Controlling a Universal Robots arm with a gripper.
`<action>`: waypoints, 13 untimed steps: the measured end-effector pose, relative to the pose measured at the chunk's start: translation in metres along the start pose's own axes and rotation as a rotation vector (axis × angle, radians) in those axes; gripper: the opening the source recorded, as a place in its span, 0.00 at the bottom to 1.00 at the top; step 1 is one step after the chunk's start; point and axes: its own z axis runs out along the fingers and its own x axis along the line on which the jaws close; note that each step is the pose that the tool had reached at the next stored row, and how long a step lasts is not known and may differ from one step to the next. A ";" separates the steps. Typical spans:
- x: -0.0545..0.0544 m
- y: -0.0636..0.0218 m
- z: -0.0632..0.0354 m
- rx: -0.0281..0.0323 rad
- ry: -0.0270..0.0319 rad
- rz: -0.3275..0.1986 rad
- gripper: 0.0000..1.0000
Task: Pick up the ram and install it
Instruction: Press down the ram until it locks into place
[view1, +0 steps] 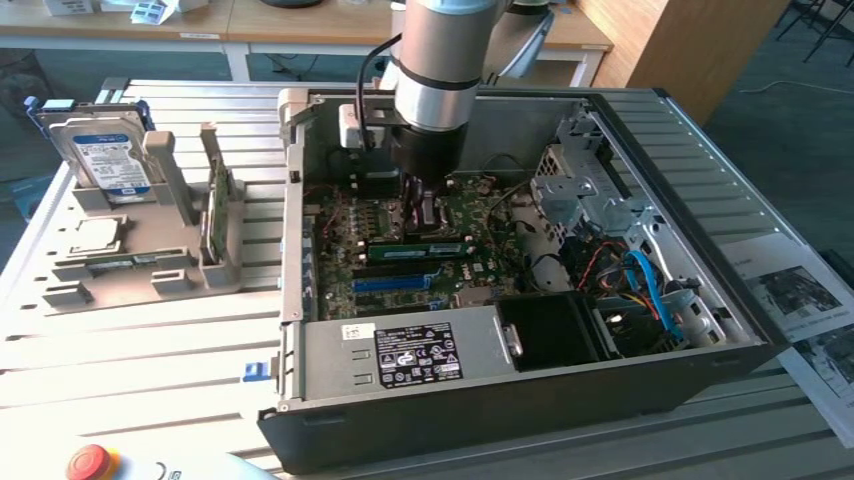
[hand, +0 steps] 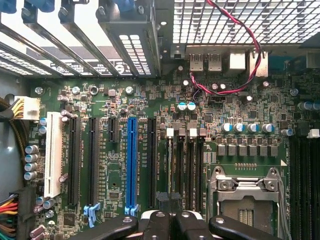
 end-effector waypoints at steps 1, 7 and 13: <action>0.000 0.0000 0.0001 0.0000 0.0000 0.000 0.10; 0.000 -0.0001 0.0020 0.0000 -0.0001 0.000 0.10; 0.000 -0.0001 0.0026 0.0000 -0.0001 0.000 0.10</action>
